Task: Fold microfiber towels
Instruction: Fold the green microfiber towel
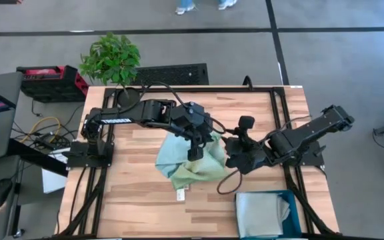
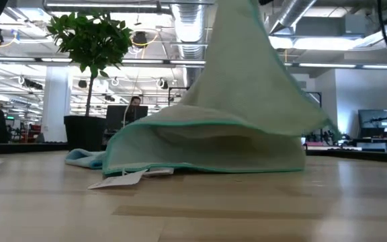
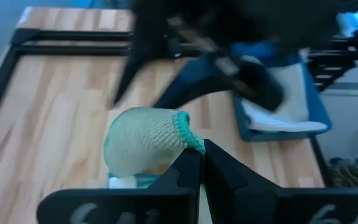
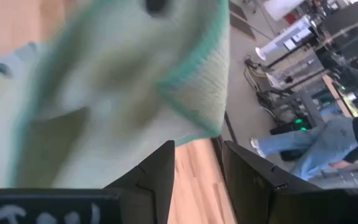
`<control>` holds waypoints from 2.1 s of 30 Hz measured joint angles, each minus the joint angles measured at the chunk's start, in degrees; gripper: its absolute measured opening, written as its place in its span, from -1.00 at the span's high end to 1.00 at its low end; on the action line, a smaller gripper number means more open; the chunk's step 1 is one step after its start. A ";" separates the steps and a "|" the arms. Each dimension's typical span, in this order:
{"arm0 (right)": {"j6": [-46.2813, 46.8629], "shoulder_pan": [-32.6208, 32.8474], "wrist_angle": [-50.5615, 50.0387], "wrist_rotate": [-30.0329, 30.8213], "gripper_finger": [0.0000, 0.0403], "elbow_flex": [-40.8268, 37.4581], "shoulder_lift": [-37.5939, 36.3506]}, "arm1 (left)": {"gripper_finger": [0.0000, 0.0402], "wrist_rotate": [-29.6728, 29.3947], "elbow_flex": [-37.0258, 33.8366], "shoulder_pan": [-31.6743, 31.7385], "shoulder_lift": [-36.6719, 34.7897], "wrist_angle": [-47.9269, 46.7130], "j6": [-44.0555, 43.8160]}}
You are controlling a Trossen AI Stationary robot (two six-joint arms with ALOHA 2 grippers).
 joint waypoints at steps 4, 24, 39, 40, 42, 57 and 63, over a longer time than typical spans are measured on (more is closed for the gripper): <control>-0.02 -1.20 0.01 0.01 0.21 0.00 0.01 | 1.00 1.78 0.00 -0.68 0.00 0.47 0.43; -18.57 -3.82 9.70 -26.34 0.21 0.02 0.03 | 1.00 3.79 0.00 -5.07 -0.10 3.35 3.45; -24.76 -7.60 15.77 -43.16 0.21 0.02 0.03 | 1.00 4.93 0.04 -7.67 -5.84 3.73 0.22; -25.00 -7.98 16.80 -43.15 0.21 0.02 0.03 | 1.00 5.81 0.04 -7.78 -6.13 3.72 -0.41; -24.88 -8.86 18.99 -43.14 0.21 0.02 0.03 | 1.00 7.49 0.04 -7.84 -6.73 3.74 -2.14; -29.00 -11.72 25.64 -46.92 0.21 0.02 0.03 | 1.00 13.29 0.04 -9.35 -14.96 3.96 -7.17; -29.96 -13.68 29.98 -54.94 0.21 0.02 0.03 | 1.00 14.94 0.04 -9.44 -17.86 3.96 -7.15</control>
